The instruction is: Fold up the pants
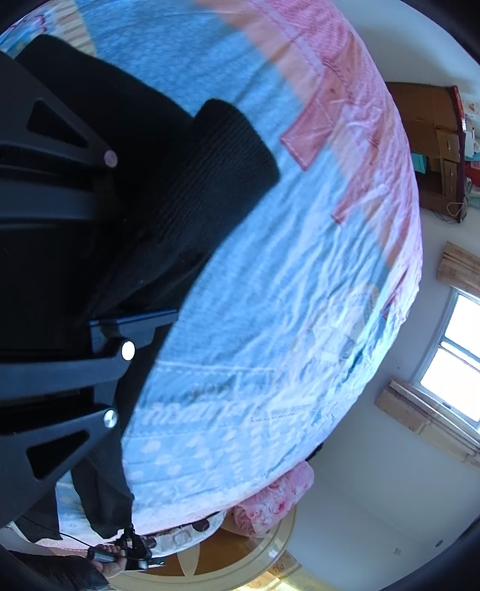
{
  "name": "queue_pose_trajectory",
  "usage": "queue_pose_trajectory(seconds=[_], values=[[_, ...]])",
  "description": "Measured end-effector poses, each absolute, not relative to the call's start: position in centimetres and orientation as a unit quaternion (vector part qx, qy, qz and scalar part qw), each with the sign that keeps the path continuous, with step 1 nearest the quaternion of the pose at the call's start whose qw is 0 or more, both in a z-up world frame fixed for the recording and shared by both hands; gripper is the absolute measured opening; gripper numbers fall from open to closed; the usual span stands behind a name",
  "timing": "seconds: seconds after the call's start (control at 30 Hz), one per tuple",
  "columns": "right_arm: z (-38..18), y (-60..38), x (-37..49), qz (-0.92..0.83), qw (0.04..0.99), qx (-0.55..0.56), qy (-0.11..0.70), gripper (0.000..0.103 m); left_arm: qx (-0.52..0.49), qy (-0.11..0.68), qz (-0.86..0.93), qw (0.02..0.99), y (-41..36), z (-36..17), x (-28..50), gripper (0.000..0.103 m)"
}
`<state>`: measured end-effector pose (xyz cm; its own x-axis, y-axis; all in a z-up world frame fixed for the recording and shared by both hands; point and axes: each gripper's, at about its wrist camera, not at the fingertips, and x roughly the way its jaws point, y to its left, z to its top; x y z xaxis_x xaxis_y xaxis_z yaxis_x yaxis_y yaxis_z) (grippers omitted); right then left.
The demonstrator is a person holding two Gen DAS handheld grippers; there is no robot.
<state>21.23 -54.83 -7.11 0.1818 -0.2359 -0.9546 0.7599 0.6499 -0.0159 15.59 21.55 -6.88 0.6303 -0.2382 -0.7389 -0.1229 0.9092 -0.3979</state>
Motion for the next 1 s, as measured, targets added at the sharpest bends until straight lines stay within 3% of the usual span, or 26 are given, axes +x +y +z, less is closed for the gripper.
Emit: queue_pose_trajectory(seconds=[0.2, 0.37, 0.53, 0.73, 1.0], values=[[-1.8, -56.1, 14.9, -0.224, 0.795, 0.37, 0.425, 0.004, -0.203, 0.408, -0.041, 0.889, 21.8, -4.4, 15.0, 0.022], [4.1, -54.8, 6.9, -0.153, 0.838, 0.406, 0.33, 0.004, -0.22, 0.394, -0.053, 0.891, 22.6, -3.1, 13.2, 0.022], [6.5, -53.6, -2.3, -0.11, 0.864, 0.426, 0.247, 0.005, -0.235, 0.378, -0.054, 0.894, 24.1, -2.5, 10.2, 0.022], [0.9, -52.6, -13.3, -0.091, 0.861, 0.455, 0.209, 0.005, -0.246, 0.374, -0.051, 0.893, 25.3, -4.4, 5.9, 0.022], [-5.9, -52.2, -19.1, -0.1, 0.844, 0.488, 0.198, 0.005, -0.237, 0.388, -0.021, 0.89, 25.3, -6.4, 4.2, 0.022]])
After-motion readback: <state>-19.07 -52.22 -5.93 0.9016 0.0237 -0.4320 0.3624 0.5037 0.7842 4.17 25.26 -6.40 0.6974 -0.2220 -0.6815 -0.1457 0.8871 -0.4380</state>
